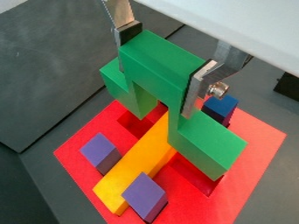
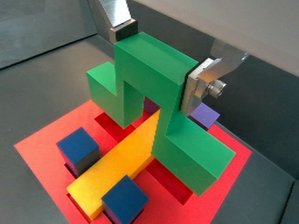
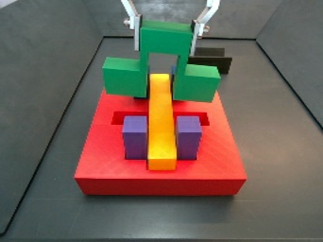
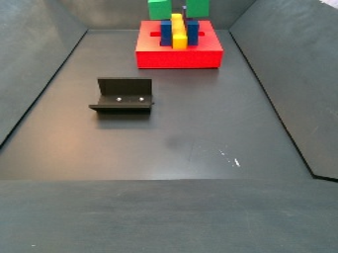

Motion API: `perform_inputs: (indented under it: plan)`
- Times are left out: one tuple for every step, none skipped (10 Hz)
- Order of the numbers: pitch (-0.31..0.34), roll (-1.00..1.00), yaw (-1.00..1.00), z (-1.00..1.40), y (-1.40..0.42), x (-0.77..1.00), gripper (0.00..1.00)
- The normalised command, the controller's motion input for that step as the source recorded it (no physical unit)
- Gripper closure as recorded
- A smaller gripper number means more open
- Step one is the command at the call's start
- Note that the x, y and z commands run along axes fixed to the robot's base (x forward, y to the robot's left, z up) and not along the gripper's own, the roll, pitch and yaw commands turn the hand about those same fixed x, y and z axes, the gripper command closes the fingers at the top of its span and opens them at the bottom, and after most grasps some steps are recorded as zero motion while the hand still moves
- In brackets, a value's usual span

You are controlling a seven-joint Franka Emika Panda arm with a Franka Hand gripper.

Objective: Pick up the green object. Move up. Place the green object on the fixture. Regrasp the green object. Move to above the board. Insert the green object.
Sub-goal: Insert the green object.

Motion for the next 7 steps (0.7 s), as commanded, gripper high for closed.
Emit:
perform_inputs:
  plan:
    - [0.0, 0.0, 0.0, -0.04, 0.0, 0.0, 1.0]
    - [-0.017, 0.0, 0.0, 0.0, -0.03, -0.02, 1.0]
    - [-0.013, -0.05, 0.04, 0.0, 0.0, 0.0, 1.0]
    - [-0.027, -0.05, 0.06, -0.09, 0.0, 0.06, 1.0]
    - [0.0, 0.0, 0.0, 0.0, -0.01, 0.05, 1.0]
    - [0.0, -0.01, -0.13, -0.09, 0.0, 0.2, 1.0]
    - [-0.257, -0.37, -0.21, -0.01, 0.05, 0.0, 1.0]
